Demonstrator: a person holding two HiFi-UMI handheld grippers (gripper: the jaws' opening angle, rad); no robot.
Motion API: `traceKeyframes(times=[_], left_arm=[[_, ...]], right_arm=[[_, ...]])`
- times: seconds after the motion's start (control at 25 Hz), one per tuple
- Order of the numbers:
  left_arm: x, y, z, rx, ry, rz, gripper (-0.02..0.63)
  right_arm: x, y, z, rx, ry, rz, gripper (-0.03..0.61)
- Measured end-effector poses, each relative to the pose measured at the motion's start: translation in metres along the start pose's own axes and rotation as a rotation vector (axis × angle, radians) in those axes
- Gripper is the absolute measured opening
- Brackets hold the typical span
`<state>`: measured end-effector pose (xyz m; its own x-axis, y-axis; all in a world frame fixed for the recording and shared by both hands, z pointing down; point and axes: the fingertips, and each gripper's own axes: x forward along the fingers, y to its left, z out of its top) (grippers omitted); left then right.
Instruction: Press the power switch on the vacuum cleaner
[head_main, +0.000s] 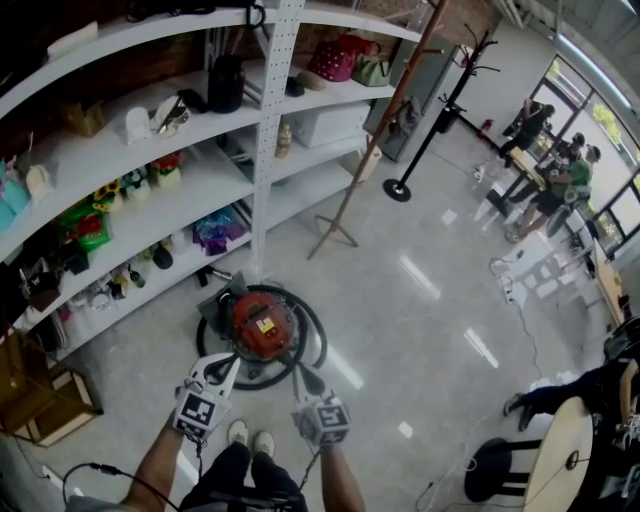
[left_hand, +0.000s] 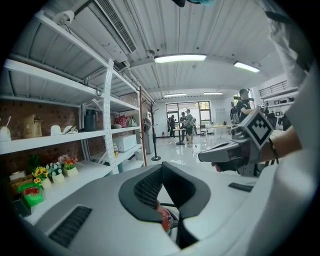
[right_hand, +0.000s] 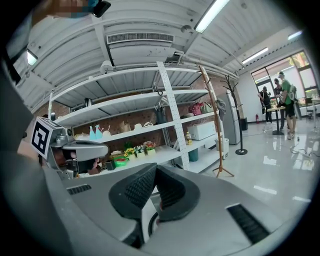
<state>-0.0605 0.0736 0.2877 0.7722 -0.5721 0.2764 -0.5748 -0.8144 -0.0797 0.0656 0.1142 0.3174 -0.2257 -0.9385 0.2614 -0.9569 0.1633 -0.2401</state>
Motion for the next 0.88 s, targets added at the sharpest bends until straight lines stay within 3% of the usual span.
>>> traceKeyframes(times=[0.88], left_arm=[[-0.006,-0.004,0.069,0.091,-0.08,-0.01,0.006]], right_arm=[[-0.045,-0.009,0.069,-0.044,-0.097,-0.039,0.011]])
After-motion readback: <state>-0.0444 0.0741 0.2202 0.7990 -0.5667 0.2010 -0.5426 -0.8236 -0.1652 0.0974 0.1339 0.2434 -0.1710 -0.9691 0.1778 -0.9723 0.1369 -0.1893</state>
